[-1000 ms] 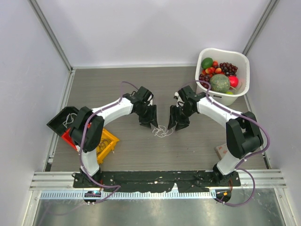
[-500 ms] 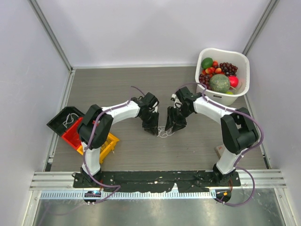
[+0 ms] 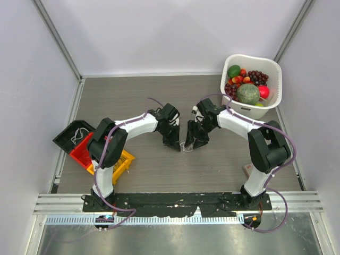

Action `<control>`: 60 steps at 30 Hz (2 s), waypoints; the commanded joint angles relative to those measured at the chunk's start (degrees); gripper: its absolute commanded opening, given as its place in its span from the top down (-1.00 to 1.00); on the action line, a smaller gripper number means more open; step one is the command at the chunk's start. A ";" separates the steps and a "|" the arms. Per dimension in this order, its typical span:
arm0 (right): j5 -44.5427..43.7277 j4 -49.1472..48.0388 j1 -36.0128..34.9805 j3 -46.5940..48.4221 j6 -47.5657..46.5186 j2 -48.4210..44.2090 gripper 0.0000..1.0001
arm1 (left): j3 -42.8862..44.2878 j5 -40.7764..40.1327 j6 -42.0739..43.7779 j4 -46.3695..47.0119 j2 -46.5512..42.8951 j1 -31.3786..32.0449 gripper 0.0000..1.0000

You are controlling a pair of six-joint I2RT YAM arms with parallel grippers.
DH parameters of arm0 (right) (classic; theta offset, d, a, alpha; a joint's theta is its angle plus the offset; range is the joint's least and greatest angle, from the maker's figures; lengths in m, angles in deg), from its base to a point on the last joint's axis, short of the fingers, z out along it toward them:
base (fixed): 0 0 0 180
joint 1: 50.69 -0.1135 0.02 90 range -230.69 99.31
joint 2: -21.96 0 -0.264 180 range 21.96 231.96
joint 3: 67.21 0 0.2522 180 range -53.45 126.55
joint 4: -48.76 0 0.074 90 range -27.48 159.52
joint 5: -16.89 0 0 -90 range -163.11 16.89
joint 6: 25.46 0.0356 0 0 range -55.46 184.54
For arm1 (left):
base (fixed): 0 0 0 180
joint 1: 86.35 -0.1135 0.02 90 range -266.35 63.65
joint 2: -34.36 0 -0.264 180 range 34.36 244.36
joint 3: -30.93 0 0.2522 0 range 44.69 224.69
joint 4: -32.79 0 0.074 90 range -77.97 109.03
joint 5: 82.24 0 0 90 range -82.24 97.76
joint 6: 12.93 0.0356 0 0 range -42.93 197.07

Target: Untangle the cables

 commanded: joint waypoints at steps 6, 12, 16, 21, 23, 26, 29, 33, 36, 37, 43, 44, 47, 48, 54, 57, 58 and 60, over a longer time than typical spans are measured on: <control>-2.85 -3.09 -0.31 2.58 3.59 -0.50 0.10 | -1.19 6.59 -6.20 7.43 -3.42 -0.02 1.00; -3.81 -4.68 -0.31 2.14 4.91 1.09 0.41 | -1.72 6.95 -7.08 7.96 -4.82 0.51 1.00; -7.24 -3.80 -0.31 1.88 4.30 1.09 0.75 | -1.98 3.70 -6.30 6.12 -7.36 0.51 1.00; -15.04 0.32 -0.22 3.89 0.44 -2.32 0.99 | 0.65 -5.86 -1.38 -0.63 -13.34 0.51 1.00; -18.48 1.90 -0.13 5.38 -1.14 -4.87 0.99 | 2.32 -13.50 0.55 -3.62 -16.24 0.42 1.00; -23.22 4.37 0.30 7.50 -2.90 -7.78 0.98 | 4.25 -24.13 2.23 -6.53 -20.54 0.33 1.00; -26.14 7.44 0.39 10.13 -4.49 -10.25 0.99 | 6.80 -30.31 3.98 -8.91 -23.63 0.24 1.00; -30.88 9.56 0.48 12.24 -5.11 -12.97 0.98 | 10.31 -35.06 6.18 -10.93 -25.47 -0.02 1.00; -35.96 10.96 0.57 14.09 -5.11 -14.90 0.99 | 11.73 -38.57 7.06 -11.63 -26.62 -0.11 1.00; -39.03 11.49 0.83 14.44 -5.19 -15.17 0.99 | 11.90 -39.71 7.15 -11.64 -27.23 -0.11 1.00; -44.16 13.78 4.78 17.61 -2.74 -17.98 0.91 | 11.29 -42.45 7.24 -10.67 -31.01 -0.37 1.00; -44.33 13.78 5.92 17.78 -2.04 -18.68 0.84 | 11.20 -42.62 6.81 -10.58 -31.45 -0.37 1.00; -45.13 14.57 7.07 17.96 -1.15 -18.51 0.73 | 10.68 -42.98 5.75 -9.97 -33.29 -0.46 1.00; -45.13 15.09 7.33 17.70 -1.06 -18.34 0.57 | 10.41 -42.98 5.31 -9.71 -34.00 -0.46 1.00; -37.67 13.36 7.78 14.63 -2.99 -18.68 0.48 | 9.01 -42.54 3.90 -7.33 -37.52 -0.64 1.00; -26.54 10.53 7.86 12.69 -3.52 -19.30 0.59 | 9.09 -39.21 3.81 -7.42 -37.08 -1.07 1.00; -25.71 10.27 7.78 11.99 -3.18 -19.21 0.61 | 9.09 -37.98 3.47 -7.51 -36.65 -1.16 1.00; -30.58 10.26 7.95 11.11 -1.51 -18.78 0.56 | 8.74 -36.48 2.50 -7.33 -36.29 -1.16 1.00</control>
